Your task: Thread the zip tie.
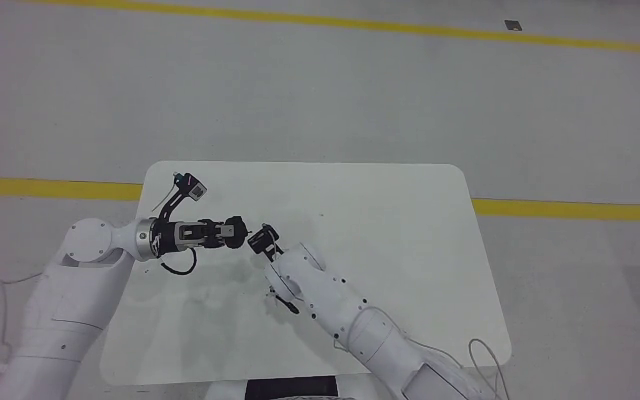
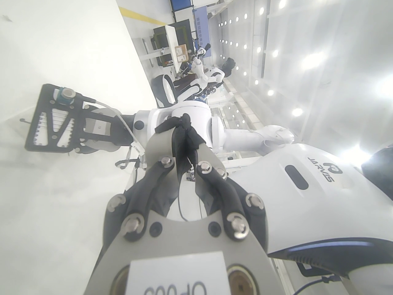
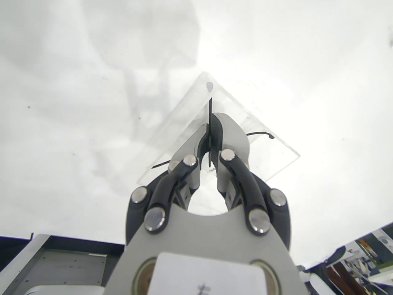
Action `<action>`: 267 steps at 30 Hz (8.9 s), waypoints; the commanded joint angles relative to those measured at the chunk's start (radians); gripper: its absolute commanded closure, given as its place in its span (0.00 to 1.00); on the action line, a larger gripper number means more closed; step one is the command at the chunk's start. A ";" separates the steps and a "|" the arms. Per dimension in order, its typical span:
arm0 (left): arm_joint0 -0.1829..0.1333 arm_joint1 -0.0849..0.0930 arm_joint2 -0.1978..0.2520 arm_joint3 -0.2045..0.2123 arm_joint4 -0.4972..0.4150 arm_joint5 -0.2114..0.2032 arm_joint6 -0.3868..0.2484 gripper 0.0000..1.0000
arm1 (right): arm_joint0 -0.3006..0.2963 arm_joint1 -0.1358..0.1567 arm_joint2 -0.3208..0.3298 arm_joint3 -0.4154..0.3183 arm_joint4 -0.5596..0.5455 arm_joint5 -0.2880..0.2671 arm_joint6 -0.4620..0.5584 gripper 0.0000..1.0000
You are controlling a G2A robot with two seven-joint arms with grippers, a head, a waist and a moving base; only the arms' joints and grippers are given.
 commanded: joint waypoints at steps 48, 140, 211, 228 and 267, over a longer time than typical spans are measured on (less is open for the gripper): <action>0.000 0.000 0.000 0.000 0.000 0.000 0.000 1.00 | -0.309 0.099 0.397 -0.364 0.411 -0.202 -0.308 1.00; 0.000 0.000 0.000 0.000 0.000 0.000 0.000 1.00 | -0.469 0.225 0.303 -0.306 0.029 -0.296 -1.150 1.00; 0.000 0.000 0.000 0.000 0.000 0.000 0.000 1.00 | -0.632 0.286 0.460 -0.617 0.457 -0.499 -1.221 1.00; 0.000 0.000 0.000 0.000 0.000 0.000 0.000 1.00 | -0.632 0.292 0.415 -0.649 0.482 -0.483 -1.264 1.00; 0.000 0.000 0.000 0.000 0.000 0.000 0.000 1.00 | -0.445 0.284 0.234 -0.483 0.324 -0.499 -1.555 1.00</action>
